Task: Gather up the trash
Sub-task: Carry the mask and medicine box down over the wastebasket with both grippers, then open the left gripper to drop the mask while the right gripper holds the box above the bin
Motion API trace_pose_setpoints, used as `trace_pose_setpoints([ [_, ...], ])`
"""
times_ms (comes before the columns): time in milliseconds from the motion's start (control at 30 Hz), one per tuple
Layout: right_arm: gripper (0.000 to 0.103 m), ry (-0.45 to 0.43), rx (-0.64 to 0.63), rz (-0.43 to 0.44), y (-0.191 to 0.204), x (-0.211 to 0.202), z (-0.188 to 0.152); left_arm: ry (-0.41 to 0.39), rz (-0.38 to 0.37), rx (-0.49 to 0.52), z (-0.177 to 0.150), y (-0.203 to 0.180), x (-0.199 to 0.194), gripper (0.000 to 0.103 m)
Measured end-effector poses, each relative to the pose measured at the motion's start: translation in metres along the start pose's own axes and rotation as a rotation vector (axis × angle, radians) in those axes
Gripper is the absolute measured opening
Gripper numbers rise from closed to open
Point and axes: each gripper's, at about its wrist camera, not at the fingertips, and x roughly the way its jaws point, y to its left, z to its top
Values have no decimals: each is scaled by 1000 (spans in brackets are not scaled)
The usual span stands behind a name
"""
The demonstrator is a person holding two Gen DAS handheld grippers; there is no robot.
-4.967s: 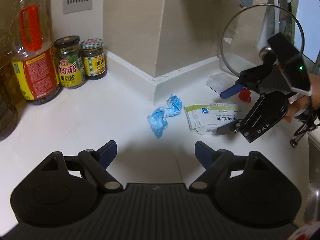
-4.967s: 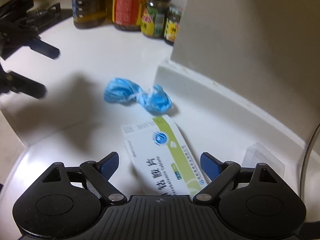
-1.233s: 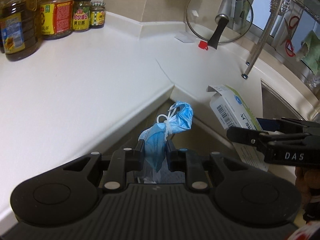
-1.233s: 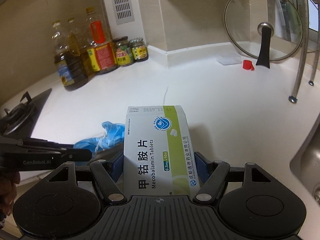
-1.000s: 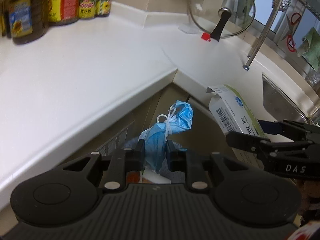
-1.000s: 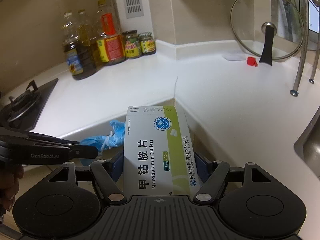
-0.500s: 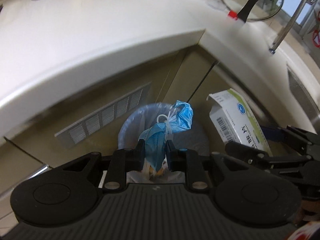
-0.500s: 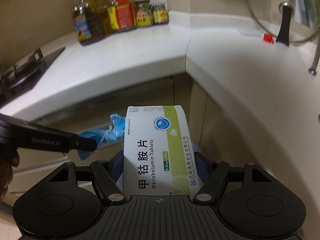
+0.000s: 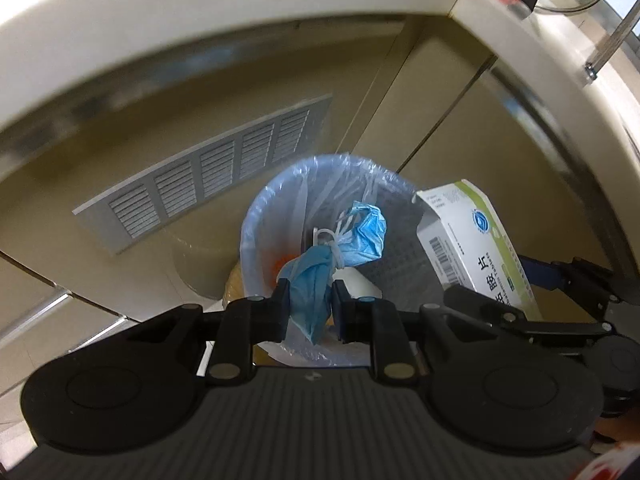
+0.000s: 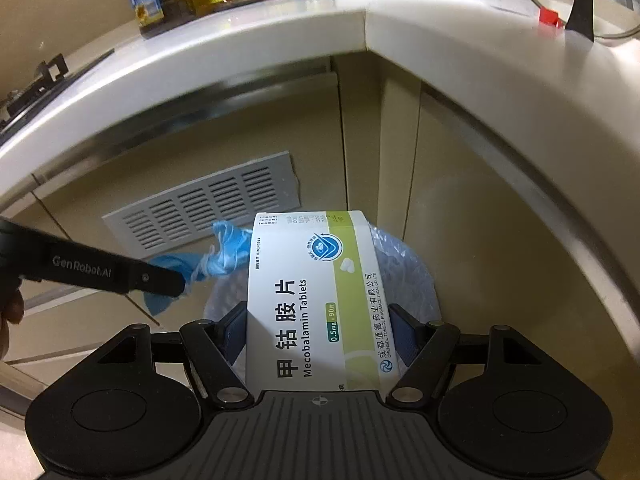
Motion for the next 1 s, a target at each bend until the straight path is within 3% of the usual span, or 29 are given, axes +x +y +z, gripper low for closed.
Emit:
trace_pose_setpoints([
  [533, 71, 11, 19, -18, -16, 43, -1, 43, 11, -41, 1, 1, 40, 19],
  [1000, 71, 15, 21, -26, -18, 58, -2, 59, 8, -54, 4, 5, 49, 19],
])
